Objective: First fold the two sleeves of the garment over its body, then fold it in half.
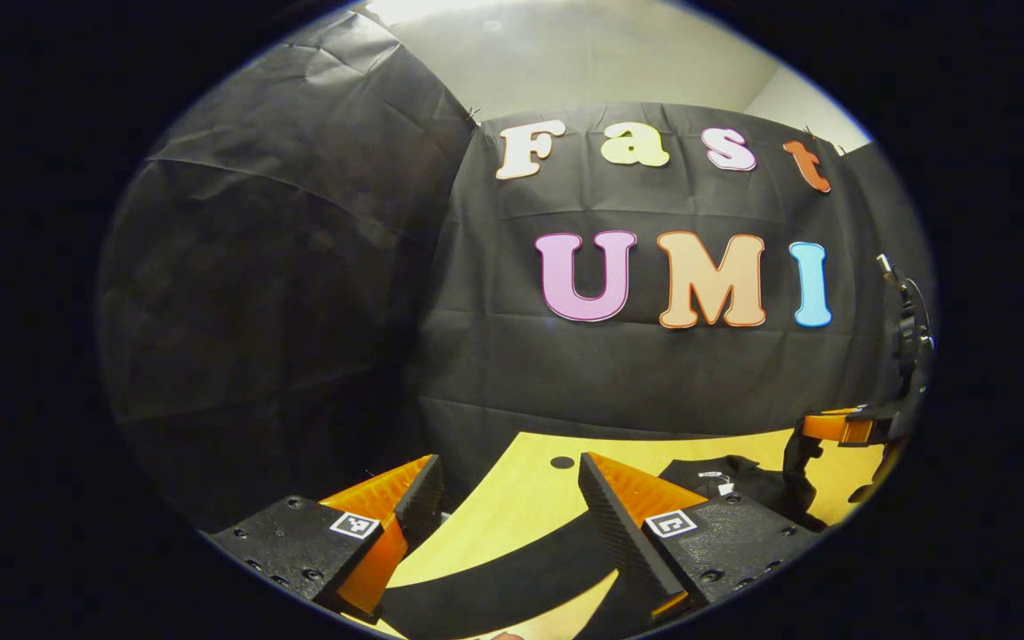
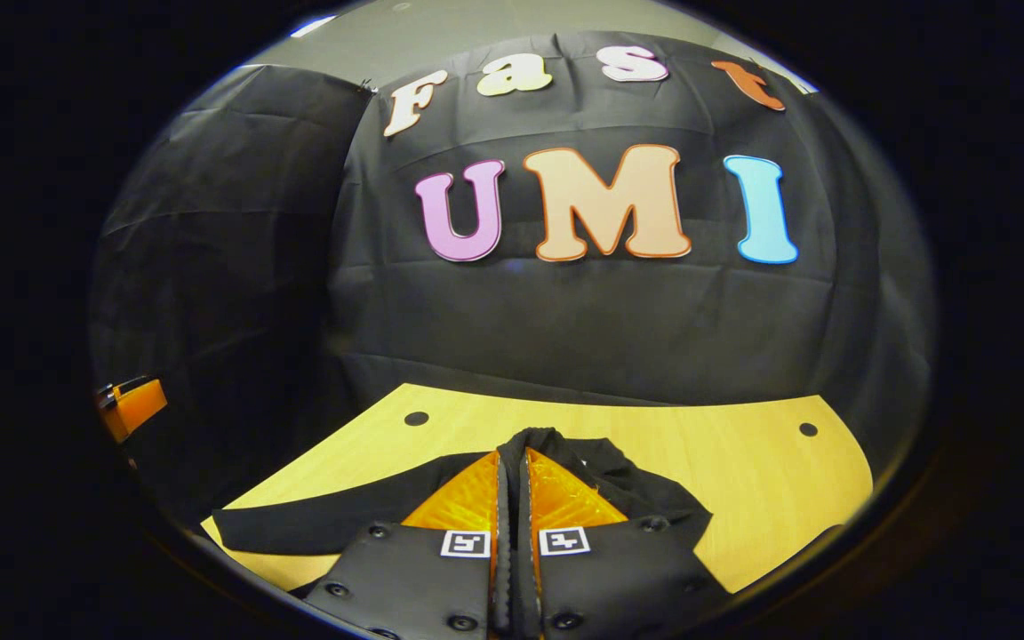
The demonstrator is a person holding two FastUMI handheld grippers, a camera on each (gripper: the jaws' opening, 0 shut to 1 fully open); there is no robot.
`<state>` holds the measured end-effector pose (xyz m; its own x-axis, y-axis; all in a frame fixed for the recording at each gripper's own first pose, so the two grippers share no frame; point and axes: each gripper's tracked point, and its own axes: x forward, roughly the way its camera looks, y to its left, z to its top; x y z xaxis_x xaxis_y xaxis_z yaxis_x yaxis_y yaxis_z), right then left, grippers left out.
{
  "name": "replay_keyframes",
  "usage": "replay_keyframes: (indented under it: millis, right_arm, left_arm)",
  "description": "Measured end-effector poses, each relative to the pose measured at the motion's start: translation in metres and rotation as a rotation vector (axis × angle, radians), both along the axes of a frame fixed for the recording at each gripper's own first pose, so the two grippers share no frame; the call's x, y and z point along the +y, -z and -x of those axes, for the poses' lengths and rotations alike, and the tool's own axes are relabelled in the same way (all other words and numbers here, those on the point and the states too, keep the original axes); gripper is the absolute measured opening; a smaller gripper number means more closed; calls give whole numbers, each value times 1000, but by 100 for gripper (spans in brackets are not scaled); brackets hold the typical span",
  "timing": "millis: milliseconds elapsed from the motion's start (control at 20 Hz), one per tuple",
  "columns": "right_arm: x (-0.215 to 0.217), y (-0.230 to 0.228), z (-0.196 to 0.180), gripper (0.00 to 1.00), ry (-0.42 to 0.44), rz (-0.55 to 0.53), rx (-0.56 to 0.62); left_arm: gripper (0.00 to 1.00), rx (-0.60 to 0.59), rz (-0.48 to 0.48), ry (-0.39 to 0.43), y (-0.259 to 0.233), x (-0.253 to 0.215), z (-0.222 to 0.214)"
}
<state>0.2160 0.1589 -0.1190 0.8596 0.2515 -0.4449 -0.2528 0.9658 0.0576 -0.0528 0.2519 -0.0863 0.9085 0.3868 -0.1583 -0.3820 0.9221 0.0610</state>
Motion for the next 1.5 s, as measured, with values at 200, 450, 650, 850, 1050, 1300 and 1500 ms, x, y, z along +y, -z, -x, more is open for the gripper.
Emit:
replay_keyframes:
  millis: [200, 450, 650, 850, 1050, 1300, 1500]
  right_arm:
    - [36, 24, -9, 6, -32, 26, 48]
    - [71, 52, -21, 6, -61, 78, 88]
    - [89, 82, -27, 6, -89, 140, 132]
    - [101, 109, -32, 6, -108, 182, 169]
    - [115, 97, -44, 69, -102, 138, 113]
    - [105, 77, -48, 99, -85, 140, 48]
    - [92, 76, -42, 99, -74, 167, 54]
  left_arm:
    - [93, 18, 13, -9, 11, 21, 5]
    - [93, 57, 55, -36, 34, 42, 16]
    - [93, 84, 68, -70, 47, 56, 28]
    - [93, 114, 82, -104, 61, 66, 41]
    - [94, 202, 100, -136, 90, 76, 56]
    - [95, 271, 130, -155, 122, 82, 63]
    - [95, 341, 180, -163, 152, 82, 66]
